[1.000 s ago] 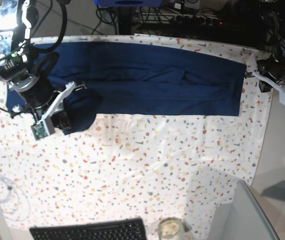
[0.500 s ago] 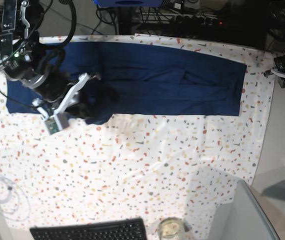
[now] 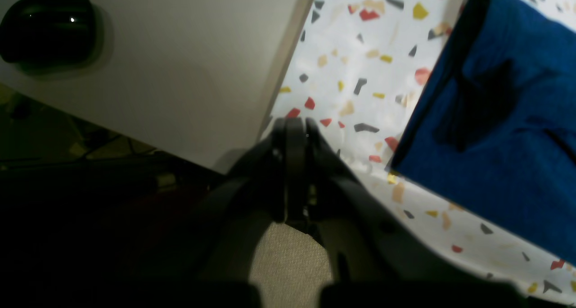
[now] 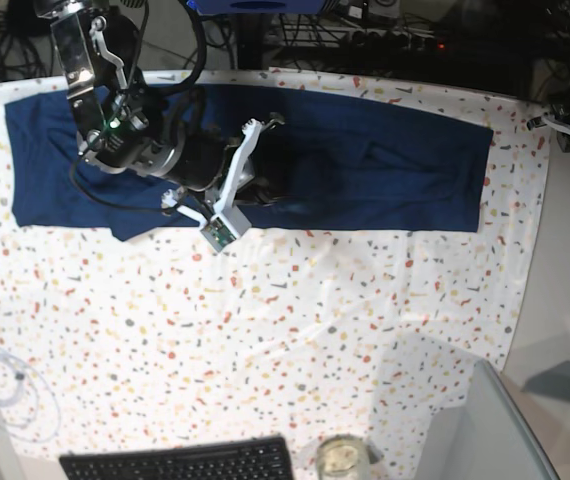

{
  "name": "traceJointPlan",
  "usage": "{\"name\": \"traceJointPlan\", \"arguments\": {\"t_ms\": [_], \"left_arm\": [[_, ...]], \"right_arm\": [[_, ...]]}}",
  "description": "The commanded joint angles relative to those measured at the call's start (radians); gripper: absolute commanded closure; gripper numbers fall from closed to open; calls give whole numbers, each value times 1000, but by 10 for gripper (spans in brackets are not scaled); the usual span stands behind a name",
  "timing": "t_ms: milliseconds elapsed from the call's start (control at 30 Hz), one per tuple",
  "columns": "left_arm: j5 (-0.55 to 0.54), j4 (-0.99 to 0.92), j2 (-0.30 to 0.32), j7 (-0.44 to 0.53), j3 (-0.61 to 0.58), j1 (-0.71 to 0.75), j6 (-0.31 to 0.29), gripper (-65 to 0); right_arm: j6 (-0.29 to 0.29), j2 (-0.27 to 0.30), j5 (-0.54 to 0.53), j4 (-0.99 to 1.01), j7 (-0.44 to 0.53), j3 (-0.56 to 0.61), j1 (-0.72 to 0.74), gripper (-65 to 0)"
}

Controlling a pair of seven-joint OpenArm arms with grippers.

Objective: Layout the t-shirt on the table in an organized manner, then fold the t-shirt properly
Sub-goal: 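Lift the sleeve with the right gripper and fold it across the shirt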

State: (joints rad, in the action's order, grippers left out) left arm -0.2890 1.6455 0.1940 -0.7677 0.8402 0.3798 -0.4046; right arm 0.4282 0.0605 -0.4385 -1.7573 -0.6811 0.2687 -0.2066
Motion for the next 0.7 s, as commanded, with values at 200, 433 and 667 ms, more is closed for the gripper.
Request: {"name": "traceJointPlan", "arguments": {"t_ms": [200,433,667], "left_arm": [[-6,19,19,23,6,14,-1,0],[-6,19,15,23,6,15,-1,0],[-6,15,15,23,6,17,-1,0]], "right_arm": [[8,-6,-18,-6,25,105,40,0],[5,-9,-18,36,24,172,82,0],[5,-14,-18,141,31,174,108,0]]}}
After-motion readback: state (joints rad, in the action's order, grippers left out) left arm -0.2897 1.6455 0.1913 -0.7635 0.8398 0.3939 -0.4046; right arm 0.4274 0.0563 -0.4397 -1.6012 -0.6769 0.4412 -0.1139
